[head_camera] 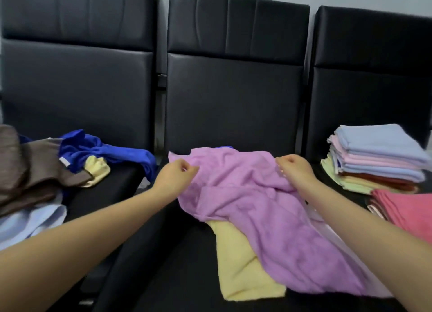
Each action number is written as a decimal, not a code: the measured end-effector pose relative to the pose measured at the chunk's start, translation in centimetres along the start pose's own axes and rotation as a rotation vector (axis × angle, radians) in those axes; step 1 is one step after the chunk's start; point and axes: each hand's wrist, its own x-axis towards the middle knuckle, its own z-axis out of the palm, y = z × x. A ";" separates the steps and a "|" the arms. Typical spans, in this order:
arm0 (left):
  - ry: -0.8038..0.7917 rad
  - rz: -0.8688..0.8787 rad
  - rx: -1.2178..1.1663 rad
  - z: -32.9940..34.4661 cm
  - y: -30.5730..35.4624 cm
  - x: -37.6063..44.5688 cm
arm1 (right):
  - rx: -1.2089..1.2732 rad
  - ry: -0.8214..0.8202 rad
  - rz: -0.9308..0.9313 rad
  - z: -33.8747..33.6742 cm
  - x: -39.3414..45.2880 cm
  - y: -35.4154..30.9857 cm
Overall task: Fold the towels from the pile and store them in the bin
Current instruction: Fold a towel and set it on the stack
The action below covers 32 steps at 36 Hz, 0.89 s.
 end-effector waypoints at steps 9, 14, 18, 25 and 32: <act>-0.632 -0.384 -0.269 0.3 3.8 -10.1 | -0.083 -0.237 -0.058 -3.8 -7.4 2.5; -0.511 -0.342 -0.608 1.7 5.3 -11.9 | -0.139 -0.300 -0.043 -4.7 -9.0 1.8; -0.300 -0.338 -0.656 2.2 6.4 -12.2 | 0.082 -0.362 0.006 -5.5 -10.4 1.4; -0.571 -0.515 -0.608 2.7 7.6 -12.9 | 0.533 -0.394 -0.041 -6.1 -10.7 -0.1; -0.605 -0.547 -0.807 4.0 8.5 -13.0 | 0.634 -0.496 0.008 -6.5 -10.7 0.1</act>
